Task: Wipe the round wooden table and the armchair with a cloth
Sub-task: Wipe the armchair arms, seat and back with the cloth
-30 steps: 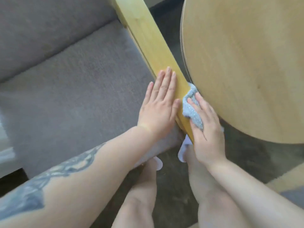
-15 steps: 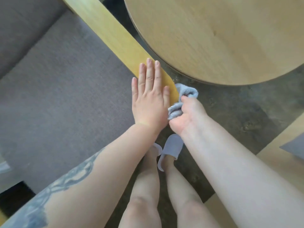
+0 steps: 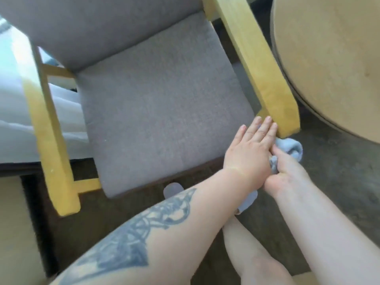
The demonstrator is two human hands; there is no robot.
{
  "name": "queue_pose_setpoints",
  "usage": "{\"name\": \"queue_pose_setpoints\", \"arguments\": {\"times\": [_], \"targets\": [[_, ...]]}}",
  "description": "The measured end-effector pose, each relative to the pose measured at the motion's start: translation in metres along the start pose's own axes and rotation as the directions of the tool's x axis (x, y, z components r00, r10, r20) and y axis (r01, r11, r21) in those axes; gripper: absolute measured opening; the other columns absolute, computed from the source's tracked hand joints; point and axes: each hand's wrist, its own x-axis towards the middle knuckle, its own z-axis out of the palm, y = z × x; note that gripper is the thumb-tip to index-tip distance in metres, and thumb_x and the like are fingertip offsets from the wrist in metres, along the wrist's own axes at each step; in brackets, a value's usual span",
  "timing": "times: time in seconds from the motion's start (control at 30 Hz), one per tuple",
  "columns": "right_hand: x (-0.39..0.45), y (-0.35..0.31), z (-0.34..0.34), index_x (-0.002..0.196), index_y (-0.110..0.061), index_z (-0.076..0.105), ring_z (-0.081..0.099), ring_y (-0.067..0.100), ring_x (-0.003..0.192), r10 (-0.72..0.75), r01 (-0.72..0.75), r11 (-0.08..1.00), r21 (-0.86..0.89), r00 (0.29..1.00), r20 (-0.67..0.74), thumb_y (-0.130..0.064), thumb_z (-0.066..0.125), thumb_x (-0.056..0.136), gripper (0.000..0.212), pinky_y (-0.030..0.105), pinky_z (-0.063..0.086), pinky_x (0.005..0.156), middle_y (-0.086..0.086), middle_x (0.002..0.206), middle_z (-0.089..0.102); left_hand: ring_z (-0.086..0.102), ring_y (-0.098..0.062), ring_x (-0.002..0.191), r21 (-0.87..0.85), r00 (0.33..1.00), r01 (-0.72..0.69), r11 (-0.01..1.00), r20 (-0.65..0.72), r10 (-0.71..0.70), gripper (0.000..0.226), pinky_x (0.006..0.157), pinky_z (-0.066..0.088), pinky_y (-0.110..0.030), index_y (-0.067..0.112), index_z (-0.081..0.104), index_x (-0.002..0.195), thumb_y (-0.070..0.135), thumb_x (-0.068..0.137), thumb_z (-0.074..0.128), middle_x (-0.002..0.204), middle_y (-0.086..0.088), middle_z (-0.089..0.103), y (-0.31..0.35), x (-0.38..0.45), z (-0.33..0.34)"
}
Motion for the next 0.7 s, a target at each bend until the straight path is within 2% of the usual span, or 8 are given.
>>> {"name": "queue_pose_setpoints", "arguments": {"times": [0.07,0.13,0.2,0.23,0.3,0.4,0.57,0.7], "targets": [[-0.006,0.031,0.007,0.118,-0.017,0.065,0.067,0.015,0.103,-0.014,0.009,0.991,-0.134,0.999,-0.039,-0.025,0.067,0.085,0.034,0.028,0.052,0.074,0.002,0.115,0.069,-0.013,-0.011,0.147,-0.097,0.997,0.072,0.993,-0.014,-0.074,0.066,0.12,-0.006,-0.033,0.018,0.0,0.154,0.021,0.098,0.034,0.162,0.005,-0.008,-0.021,-0.031,0.005],[-0.014,0.062,0.021,0.102,-0.012,0.068,0.07,0.016,0.081,-0.242,0.187,0.883,-0.431,0.967,-0.077,-0.017,0.069,0.087,0.016,0.029,0.056,0.064,0.005,0.095,0.072,-0.01,-0.009,0.147,-0.179,0.988,0.135,0.974,-0.055,-0.147,0.061,0.119,-0.007,-0.03,0.019,0.001,0.155,0.023,0.101,0.03,0.162,0.006,-0.003,-0.055,-0.062,0.006],[-0.017,0.092,0.043,0.1,-0.013,0.066,0.067,0.021,0.085,-0.495,0.403,0.487,-0.775,0.858,0.135,-0.011,0.065,0.088,0.012,0.034,0.056,0.075,0.008,0.096,0.071,-0.007,-0.008,0.147,-0.221,0.968,0.207,0.953,-0.094,-0.233,0.057,0.118,-0.007,-0.028,0.02,0.004,0.155,0.026,0.103,0.028,0.162,0.008,0.003,-0.097,-0.094,0.004],[-0.018,0.106,0.057,0.102,-0.013,0.065,0.066,0.024,0.092,-0.514,0.473,0.247,-0.846,0.803,0.3,-0.011,0.063,0.088,0.014,0.037,0.053,0.082,0.009,0.1,0.07,-0.006,-0.007,0.147,-0.23,0.954,0.251,0.94,-0.107,-0.281,0.058,0.117,-0.007,-0.027,0.02,0.005,0.154,0.026,0.102,0.029,0.162,0.008,0.004,-0.12,-0.109,0.003],[-0.018,0.138,0.087,0.107,-0.015,0.064,0.061,0.028,0.101,-0.415,0.547,-0.104,-0.831,0.735,0.536,-0.011,0.057,0.09,0.019,0.034,0.046,0.08,0.008,0.105,0.068,-0.005,-0.009,0.148,-0.228,0.922,0.343,0.911,-0.106,-0.373,0.06,0.118,-0.006,-0.028,0.02,0.005,0.154,0.026,0.101,0.031,0.162,0.007,0.003,-0.168,-0.138,-0.002],[-0.022,0.186,0.13,0.107,-0.021,0.063,0.057,0.03,0.104,-0.193,0.564,-0.409,-0.718,0.715,0.672,-0.008,0.05,0.088,0.027,0.03,0.038,0.072,0.007,0.108,0.067,-0.001,-0.011,0.148,-0.256,0.873,0.44,0.861,-0.101,-0.476,0.061,0.118,-0.002,-0.031,0.022,0.007,0.155,0.027,0.101,0.034,0.161,0.007,0.006,-0.225,-0.188,-0.011],[-0.041,0.265,0.171,0.107,-0.026,0.066,0.06,0.029,0.102,0.008,0.633,-0.528,-0.567,0.671,0.742,-0.002,0.052,0.082,0.037,0.035,0.048,0.08,0.005,0.104,0.07,0.0,-0.009,0.148,-0.366,0.795,0.502,0.784,-0.16,-0.585,0.062,0.119,-0.001,-0.031,0.02,0.011,0.155,0.023,0.098,0.037,0.161,0.007,0.008,-0.279,-0.275,0.0],[-0.045,0.301,0.182,0.1,-0.028,0.066,0.06,0.024,0.092,0.01,0.669,-0.503,-0.547,0.637,0.77,-0.002,0.051,0.083,0.034,0.03,0.041,0.067,0.0,0.091,0.069,-0.006,-0.007,0.147,-0.371,0.824,0.437,0.819,-0.2,-0.53,0.064,0.117,-0.008,-0.028,0.02,0.009,0.154,0.021,0.097,0.038,0.161,0.008,0.003,-0.287,-0.318,0.021]]}}
